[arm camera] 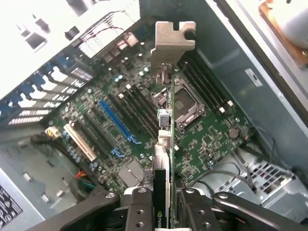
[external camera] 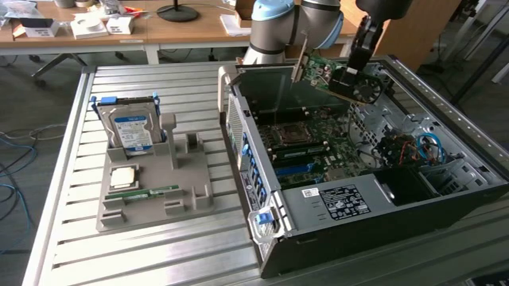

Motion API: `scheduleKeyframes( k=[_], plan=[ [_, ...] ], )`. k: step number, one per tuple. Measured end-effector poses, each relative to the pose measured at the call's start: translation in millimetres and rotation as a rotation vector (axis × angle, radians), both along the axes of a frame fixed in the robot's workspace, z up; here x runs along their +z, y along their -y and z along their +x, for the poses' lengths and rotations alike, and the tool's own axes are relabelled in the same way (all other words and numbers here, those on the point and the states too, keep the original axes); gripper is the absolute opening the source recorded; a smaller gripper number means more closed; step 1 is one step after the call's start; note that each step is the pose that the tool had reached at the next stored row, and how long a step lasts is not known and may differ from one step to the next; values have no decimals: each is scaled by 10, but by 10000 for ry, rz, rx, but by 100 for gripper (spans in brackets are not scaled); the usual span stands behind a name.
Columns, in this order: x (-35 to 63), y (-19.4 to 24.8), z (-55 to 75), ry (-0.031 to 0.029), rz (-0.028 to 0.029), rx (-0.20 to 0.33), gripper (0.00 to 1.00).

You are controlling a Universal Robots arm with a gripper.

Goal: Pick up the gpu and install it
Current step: 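Insert the gpu into the slot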

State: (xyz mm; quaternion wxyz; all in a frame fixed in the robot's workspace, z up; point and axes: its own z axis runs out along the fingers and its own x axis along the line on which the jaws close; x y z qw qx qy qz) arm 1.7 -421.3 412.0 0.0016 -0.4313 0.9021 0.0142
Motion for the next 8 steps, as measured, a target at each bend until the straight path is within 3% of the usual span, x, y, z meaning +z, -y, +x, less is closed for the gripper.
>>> scheduleKeyframes(
  k=[8],
  plan=[
    [-4,0,0,0,-28,1455,26]
  ],
)
